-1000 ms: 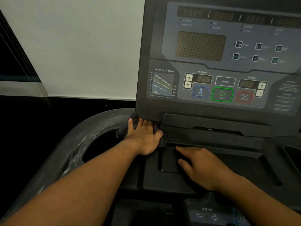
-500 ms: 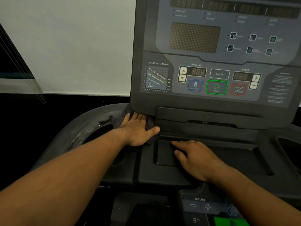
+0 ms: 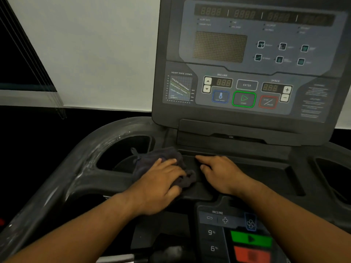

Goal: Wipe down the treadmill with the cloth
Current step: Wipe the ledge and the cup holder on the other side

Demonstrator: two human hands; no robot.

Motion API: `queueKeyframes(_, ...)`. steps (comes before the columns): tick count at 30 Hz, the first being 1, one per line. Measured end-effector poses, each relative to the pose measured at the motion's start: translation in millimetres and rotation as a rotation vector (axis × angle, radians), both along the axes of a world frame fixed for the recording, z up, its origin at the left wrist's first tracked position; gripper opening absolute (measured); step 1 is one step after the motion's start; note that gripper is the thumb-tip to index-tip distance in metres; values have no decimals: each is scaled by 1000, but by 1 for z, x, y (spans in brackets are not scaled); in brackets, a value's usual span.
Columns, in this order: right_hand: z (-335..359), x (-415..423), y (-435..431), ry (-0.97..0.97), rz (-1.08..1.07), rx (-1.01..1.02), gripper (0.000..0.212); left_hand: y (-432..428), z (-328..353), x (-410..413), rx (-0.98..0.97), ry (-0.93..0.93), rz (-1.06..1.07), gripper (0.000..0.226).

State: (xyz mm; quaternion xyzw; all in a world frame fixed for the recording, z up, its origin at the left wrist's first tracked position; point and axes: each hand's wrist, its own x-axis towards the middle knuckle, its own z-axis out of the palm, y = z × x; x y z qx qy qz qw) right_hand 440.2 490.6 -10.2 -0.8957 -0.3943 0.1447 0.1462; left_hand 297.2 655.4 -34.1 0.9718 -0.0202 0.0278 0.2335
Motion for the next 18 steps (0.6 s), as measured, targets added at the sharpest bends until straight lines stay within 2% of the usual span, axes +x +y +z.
queueKeyframes(4, -4, 2, 0, 19, -24, 59, 45, -11, 4, 24, 128, 16, 4, 53)
queueKeyframes(7, -5, 3, -2, 28, -10, 61, 45, -10, 4, 17, 120, -26, -23, 51)
queueKeyframes(12, -4, 4, -3, 33, 1, 75, 45, 8, 10, 15, 257, 76, -13, 67)
queueKeyframes(14, -4, 4, -3, 39, 11, 90, 44, -1, 9, 21, 261, 37, 31, 62)
queueKeyframes(18, -4, 7, -7, 96, 15, 136, 43, -21, -3, 19, 127, -114, 90, 42)
